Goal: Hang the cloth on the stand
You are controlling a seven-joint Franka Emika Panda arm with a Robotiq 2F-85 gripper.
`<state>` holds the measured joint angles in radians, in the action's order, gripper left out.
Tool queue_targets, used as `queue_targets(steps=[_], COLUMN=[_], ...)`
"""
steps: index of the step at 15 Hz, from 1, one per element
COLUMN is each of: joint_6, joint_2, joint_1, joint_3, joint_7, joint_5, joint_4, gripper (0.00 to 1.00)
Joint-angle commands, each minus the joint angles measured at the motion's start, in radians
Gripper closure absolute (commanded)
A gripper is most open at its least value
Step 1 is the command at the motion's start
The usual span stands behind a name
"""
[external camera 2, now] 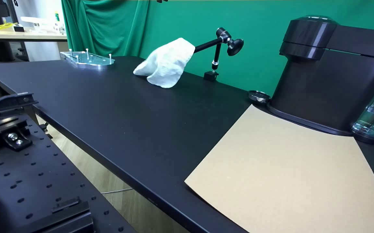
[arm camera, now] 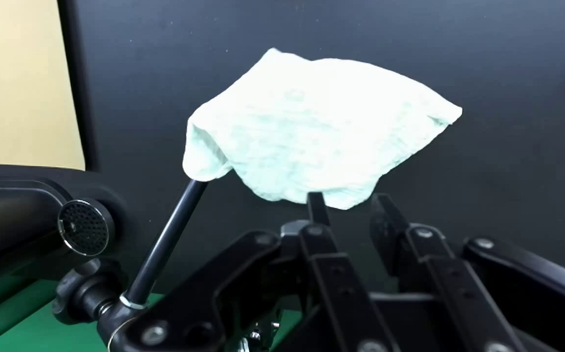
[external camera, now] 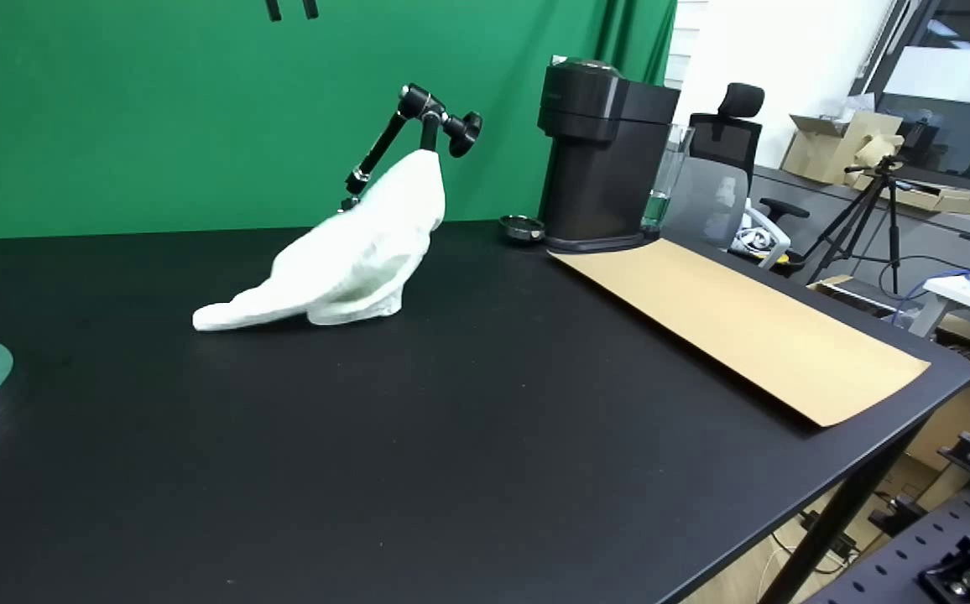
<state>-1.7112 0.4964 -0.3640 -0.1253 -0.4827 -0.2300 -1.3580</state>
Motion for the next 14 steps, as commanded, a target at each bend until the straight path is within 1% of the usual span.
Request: queue_targets(steps=[1,3,4,5,6,7,8,12,14], joint_6=[0.065,0.085,0.0,-0.025,-0.056,-0.086,-0.143,-0.334,-0.411], joint_2=[0.044,0.054,-0.021,-0.031,-0.052,-0.062,-0.088,-0.178,-0.232], joint_1=[-0.013,-0.013,0.062,0.062,0.068,0.069,0.094,0.135,0.155], joint_3=[0.014,0.015,0.032,0.032,0.041,0.054,0.065,0.09,0.096], joint_7=[-0.034,-0.025,0.037,0.055,0.069,0.077,0.086,0.086,0.09], joint_5=[0.041,0.053,0.038,0.032,0.025,0.017,0.017,-0.006,-0.003], joint_4=[0.093,0.114,-0.054,-0.074,-0.126,-0.158,-0.225,-0.438,-0.543], gripper=[0.38,0.26,0.19,0.12,0.05,0.01,0.0,0.0,0.0])
